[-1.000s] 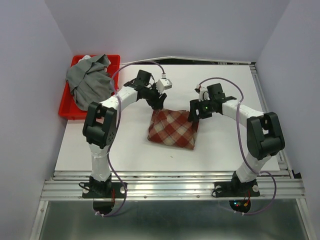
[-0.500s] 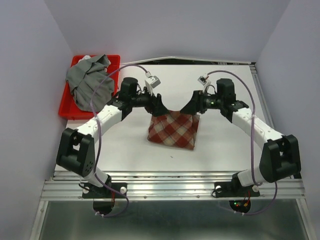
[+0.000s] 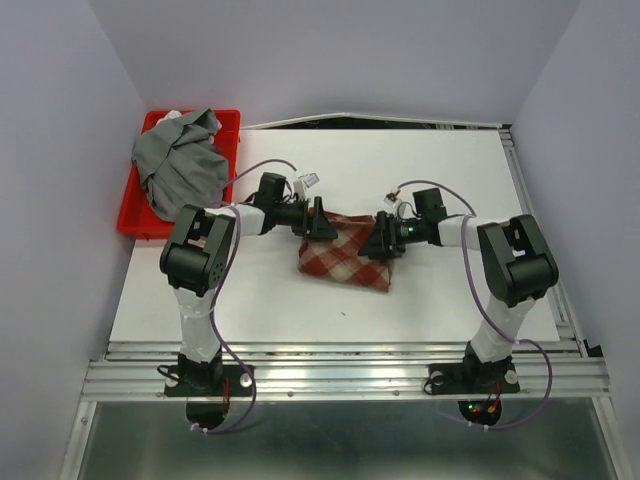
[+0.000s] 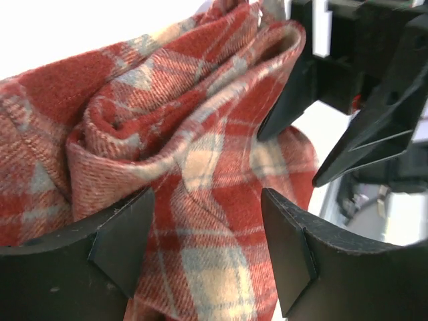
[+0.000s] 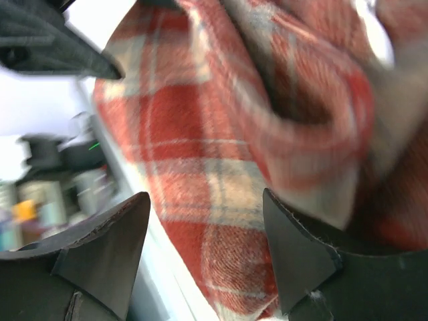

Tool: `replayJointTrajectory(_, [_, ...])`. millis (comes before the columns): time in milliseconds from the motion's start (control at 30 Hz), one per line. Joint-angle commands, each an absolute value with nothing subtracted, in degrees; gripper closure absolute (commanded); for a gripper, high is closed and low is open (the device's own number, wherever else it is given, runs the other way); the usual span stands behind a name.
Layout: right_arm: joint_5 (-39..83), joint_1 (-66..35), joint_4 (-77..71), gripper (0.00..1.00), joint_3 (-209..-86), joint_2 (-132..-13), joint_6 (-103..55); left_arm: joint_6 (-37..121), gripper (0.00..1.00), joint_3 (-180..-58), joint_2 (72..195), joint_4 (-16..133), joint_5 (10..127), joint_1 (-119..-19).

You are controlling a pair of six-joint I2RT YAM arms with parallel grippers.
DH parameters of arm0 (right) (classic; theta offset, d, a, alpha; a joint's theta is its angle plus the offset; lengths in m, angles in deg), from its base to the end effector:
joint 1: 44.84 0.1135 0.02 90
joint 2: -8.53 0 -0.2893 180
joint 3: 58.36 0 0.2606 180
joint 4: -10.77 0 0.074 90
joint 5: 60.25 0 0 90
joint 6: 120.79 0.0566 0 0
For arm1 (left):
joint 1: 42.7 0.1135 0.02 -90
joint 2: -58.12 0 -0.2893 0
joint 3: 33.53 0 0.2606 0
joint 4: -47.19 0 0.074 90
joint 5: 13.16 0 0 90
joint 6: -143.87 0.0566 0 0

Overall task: Fold and stack the skirts
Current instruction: Fold the skirt, then neatly place the folded skirt to the corner

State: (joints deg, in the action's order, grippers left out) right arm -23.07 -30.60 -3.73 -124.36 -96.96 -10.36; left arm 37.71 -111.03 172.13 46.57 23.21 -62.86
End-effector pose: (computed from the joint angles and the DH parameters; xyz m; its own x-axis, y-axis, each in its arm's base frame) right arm 0.3398 0.1328 0.1390 -0.9451 -0.0222 -0.3260 -0.2911 0.5104 0.8092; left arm 0.3920 -0.1925 0.1597 -0.7559 0.1017 -0.6468 0.6313 0.3750 -0.6789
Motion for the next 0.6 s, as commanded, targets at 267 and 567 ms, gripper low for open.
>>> replayJointTrajectory(267, [8.56, -32.54, -21.78, 0.21, -135.92, -86.58, -27.53, 56.41, 0.02, -119.35, 152.89, 60.85, 42.54, -61.86])
replayJointTrajectory(567, [11.55, -32.01, -25.84, 0.18, -139.44, -78.22, -29.91, 61.61, 0.02, -121.72, 140.99, 71.92, 56.40, -64.21])
